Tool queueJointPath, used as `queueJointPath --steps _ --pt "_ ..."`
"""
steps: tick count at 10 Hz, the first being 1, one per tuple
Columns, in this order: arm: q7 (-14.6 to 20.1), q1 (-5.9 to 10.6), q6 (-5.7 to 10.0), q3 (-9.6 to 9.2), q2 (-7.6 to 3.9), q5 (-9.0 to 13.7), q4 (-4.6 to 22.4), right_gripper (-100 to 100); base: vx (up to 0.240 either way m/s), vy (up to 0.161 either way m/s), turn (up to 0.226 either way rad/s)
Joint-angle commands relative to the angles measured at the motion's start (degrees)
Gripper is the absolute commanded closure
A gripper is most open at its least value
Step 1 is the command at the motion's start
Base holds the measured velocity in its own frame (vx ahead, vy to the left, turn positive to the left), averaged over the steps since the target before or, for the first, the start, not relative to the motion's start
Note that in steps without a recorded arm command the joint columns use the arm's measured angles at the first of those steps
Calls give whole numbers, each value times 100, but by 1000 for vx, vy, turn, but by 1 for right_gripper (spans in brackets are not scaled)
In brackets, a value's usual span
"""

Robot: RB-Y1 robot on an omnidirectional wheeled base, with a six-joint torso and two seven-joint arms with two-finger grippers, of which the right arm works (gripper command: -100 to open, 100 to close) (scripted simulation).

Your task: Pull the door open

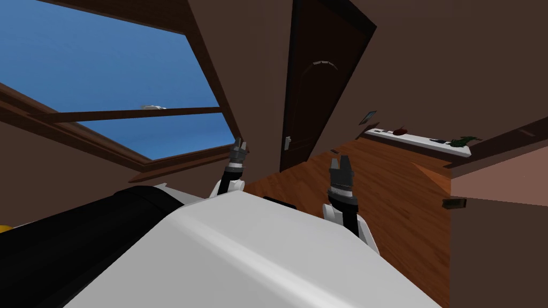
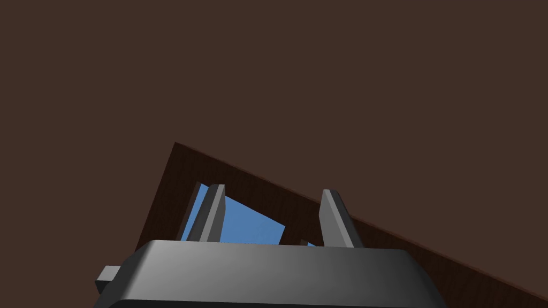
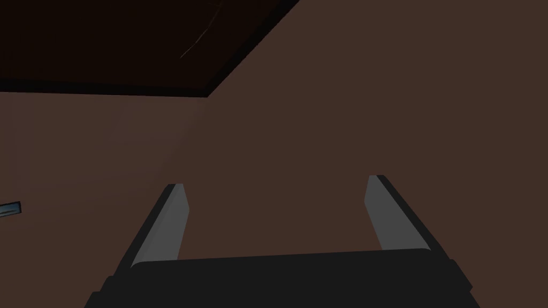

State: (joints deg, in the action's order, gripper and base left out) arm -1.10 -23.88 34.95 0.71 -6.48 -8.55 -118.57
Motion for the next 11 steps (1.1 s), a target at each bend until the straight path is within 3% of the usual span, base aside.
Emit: queueJointPath --steps 1,11 --pt "-164 102 -6 -15 -54 -102 214 -100 95 -9 71" --pt "-1231 748 -72 -147 -424 -816 1540 -100 97 -11 83"
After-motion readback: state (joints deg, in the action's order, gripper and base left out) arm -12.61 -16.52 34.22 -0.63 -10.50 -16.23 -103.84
